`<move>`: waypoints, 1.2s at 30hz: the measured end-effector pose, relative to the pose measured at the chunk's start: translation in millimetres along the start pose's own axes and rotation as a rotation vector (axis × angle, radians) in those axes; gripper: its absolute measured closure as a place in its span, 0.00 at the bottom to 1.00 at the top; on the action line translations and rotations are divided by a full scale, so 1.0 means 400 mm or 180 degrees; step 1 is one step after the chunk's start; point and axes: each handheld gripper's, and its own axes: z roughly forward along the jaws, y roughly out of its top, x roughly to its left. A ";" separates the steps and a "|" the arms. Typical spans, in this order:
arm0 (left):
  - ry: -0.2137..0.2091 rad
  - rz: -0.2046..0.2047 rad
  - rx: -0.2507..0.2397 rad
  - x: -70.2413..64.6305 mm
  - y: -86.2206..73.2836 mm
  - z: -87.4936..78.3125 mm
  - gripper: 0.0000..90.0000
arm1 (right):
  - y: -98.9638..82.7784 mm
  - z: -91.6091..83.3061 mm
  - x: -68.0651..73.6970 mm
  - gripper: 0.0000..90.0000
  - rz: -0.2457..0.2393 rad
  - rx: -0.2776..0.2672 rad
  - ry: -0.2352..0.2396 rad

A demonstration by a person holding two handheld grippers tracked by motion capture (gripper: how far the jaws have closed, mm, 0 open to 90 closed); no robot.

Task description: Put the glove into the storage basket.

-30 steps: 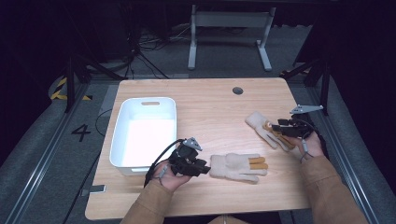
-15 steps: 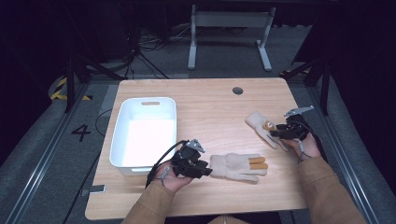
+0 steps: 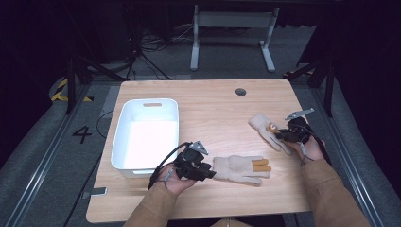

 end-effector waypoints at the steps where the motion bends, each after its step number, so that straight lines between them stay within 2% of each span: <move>1: 0.0001 0.0000 0.0001 0.000 0.000 -0.001 0.72 | 0.001 0.000 0.001 0.84 0.0009 -0.0005 0.0000; 5: -0.0003 -0.0003 -0.0014 0.000 0.001 -0.002 0.72 | 0.001 -0.006 -0.001 0.86 0.0034 -0.0018 0.0041; 10: -0.0027 -0.0010 -0.0030 0.003 0.004 -0.004 0.72 | 0.004 -0.027 -0.002 0.87 0.0052 -0.0120 0.0084; 17: -0.0097 0.0013 -0.0060 0.004 0.014 -0.006 0.72 | 0.002 -0.079 -0.005 0.88 0.0085 -0.0339 0.0140; 22: -0.0165 0.0032 -0.0103 0.001 0.031 -0.009 0.72 | -0.002 -0.115 0.001 0.88 0.0080 -0.0425 0.0151; 25: -0.0206 0.0042 -0.0117 -0.005 0.047 -0.006 0.72 | -0.009 -0.140 0.011 0.88 0.0026 -0.0479 0.0161; 29: -0.0268 0.0156 -0.0115 -0.018 0.071 -0.003 0.72 | -0.020 -0.173 0.030 0.88 -0.0061 -0.0537 0.0173; 36: -0.0301 0.0260 -0.0123 -0.035 0.100 -0.004 0.72 | -0.035 -0.220 0.058 0.88 -0.0179 -0.0635 0.0236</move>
